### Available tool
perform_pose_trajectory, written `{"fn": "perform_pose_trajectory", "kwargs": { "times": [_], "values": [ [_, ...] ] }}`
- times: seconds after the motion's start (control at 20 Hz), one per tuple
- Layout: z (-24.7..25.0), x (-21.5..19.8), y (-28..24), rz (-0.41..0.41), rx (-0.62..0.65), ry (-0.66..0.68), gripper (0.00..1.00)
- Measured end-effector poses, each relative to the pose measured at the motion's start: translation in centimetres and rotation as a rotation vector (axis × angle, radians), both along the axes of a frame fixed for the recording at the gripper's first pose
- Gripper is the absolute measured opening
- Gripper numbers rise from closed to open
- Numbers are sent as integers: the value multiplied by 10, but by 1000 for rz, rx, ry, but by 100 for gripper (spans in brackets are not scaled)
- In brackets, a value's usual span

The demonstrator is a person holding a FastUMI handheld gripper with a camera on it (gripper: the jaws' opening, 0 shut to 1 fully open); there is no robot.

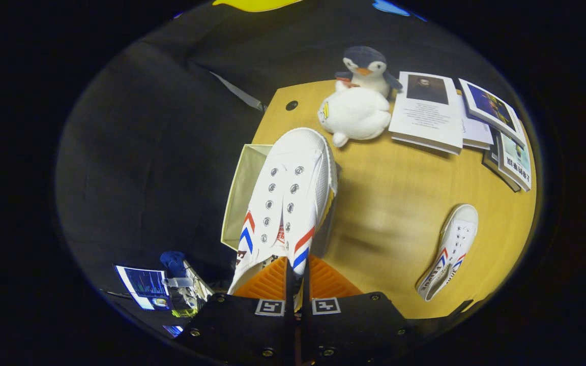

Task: Open the storage box then place both shoes into the box .Put the left shoe in first, then the right shoe, with the right side of both shoes facing outward in a uniform manner.

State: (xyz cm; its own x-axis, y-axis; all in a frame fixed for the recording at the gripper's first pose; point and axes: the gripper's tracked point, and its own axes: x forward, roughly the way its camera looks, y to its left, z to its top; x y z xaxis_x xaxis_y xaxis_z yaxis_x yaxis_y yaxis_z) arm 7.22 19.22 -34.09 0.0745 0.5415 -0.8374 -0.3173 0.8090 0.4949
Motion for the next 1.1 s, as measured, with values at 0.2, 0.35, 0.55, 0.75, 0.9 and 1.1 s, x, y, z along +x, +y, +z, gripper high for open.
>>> {"fn": "perform_pose_trajectory", "kwargs": {
  "times": [0.2, 0.35, 0.55, 0.75, 0.9, 1.1],
  "values": [
    [-2, 1, 13, 61, -16, -9, 5],
    [-7, 0, 16, 102, -44, -2, 5],
    [-15, 2, 31, 148, -93, 1, 5],
    [-23, 4, 37, 167, -145, -8, 5],
    [-29, 6, 36, 219, -152, -28, 19],
    [-28, 22, 28, 223, -168, -103, 97]
  ]
}}
